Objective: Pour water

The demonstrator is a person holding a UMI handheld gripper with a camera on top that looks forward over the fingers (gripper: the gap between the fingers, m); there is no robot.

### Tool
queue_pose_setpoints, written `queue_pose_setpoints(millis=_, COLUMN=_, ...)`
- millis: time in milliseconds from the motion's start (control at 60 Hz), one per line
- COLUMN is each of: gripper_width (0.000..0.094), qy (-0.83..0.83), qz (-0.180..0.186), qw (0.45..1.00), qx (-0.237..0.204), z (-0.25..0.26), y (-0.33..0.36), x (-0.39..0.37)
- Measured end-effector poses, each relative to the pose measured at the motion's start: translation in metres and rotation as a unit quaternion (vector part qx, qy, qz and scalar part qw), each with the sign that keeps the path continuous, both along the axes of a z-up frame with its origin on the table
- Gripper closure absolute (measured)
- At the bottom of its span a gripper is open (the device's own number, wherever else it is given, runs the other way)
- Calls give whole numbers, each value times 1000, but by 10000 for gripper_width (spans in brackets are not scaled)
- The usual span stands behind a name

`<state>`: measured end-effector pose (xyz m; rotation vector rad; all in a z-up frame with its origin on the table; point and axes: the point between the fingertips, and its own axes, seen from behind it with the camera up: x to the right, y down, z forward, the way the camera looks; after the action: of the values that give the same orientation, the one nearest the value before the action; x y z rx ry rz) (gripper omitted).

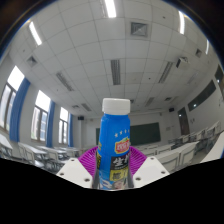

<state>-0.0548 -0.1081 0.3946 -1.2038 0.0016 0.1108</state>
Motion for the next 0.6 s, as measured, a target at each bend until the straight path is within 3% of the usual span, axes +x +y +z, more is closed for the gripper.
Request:
queue_pose_setpoints(millis=50, gripper_width=542, qy=-48, qz=-30, qw=998, qx=-28, z=-21, y=2, x=34)
queue_pose_setpoints(millis=100, gripper_width=541, qy=-80, qz=-43, qw=992, qx=-85, z=-74, y=4, x=54)
queue_pose_setpoints(millis=233, gripper_width=540, qy=-105, qz=-42, qw=970, qx=-213, z=-204, y=4, x=75)
queue_pose_setpoints(millis=417, gripper_width=532, qy=-106, qz=-11, qw=959, qx=-264, z=-243, y=-44, x=63)
queue_pose_setpoints(millis=550, gripper_width=534, qy=-86, qz=-17, qw=965, qx=-248, z=-233, y=-68, x=63)
queue_pose_setpoints(millis=600, gripper_width=428, qy=-84, qz=-19, qw=965, qx=-247, z=-235, y=-81, x=65)
